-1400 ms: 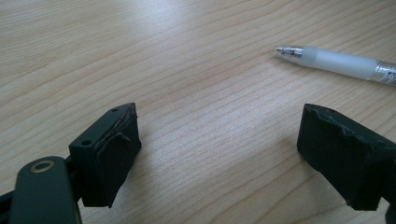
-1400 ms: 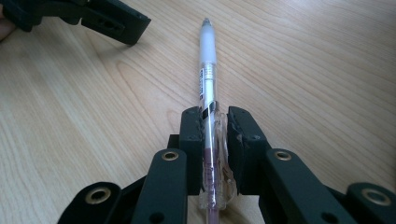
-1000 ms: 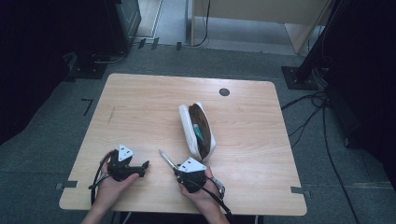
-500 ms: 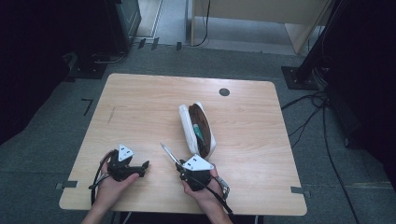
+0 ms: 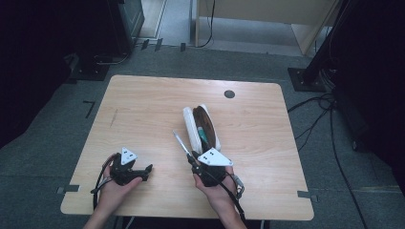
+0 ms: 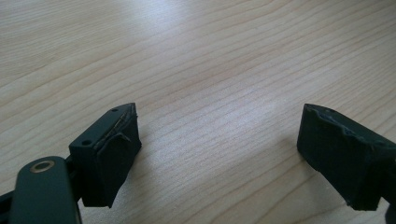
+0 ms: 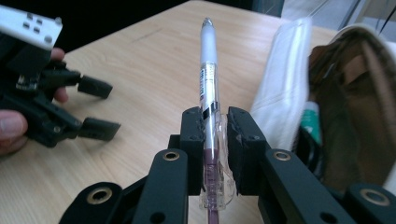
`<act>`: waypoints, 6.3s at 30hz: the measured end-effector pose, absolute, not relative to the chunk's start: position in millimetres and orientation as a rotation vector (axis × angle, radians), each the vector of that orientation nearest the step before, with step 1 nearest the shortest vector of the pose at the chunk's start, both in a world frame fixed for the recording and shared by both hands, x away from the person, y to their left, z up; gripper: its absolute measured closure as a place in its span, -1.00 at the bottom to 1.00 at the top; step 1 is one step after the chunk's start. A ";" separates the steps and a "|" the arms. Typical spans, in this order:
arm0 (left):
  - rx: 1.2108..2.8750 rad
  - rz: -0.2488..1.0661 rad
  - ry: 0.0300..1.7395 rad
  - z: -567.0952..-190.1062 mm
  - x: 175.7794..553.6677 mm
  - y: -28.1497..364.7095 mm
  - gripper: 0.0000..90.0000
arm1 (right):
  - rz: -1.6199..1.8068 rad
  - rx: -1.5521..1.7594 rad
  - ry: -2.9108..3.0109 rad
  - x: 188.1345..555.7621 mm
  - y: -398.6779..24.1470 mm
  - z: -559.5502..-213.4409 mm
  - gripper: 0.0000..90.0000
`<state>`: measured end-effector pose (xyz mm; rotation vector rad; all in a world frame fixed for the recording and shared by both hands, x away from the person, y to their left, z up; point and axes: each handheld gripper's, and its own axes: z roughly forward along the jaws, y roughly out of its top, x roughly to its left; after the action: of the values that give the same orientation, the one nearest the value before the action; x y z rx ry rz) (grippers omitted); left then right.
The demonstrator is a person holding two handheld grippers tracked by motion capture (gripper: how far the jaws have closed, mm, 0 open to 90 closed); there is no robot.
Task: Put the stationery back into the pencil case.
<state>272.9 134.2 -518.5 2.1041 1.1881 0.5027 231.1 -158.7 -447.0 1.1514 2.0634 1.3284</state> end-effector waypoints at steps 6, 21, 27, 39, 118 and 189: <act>2.105 0.503 1.188 -518.5 272.9 134.2 -0.70 | 1.334 1.174 2.005 235.9 -169.5 -437.6 0.72; 2.104 0.503 1.188 -518.5 272.9 134.2 -0.70 | 1.317 1.289 1.882 251.9 -188.6 -432.3 0.72; 2.103 0.502 1.189 -518.5 272.9 134.1 -0.70 | 1.252 1.331 1.869 263.5 -189.0 -441.0 0.72; 2.102 0.503 1.190 -518.6 272.9 134.1 -0.70 | 1.114 1.379 1.908 278.0 -179.9 -458.2 0.72; 2.104 0.503 1.188 -518.5 272.9 134.1 -0.70 | 1.149 1.356 1.895 277.1 -219.8 -419.9 0.53; 2.102 0.503 1.190 -518.5 272.7 133.2 -0.70 | 0.870 1.775 1.762 232.2 -407.2 -516.0 -1.00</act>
<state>272.7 133.2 -518.5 2.1016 1.1897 0.5032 232.2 -407.2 -516.0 1.7747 1.7617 0.8701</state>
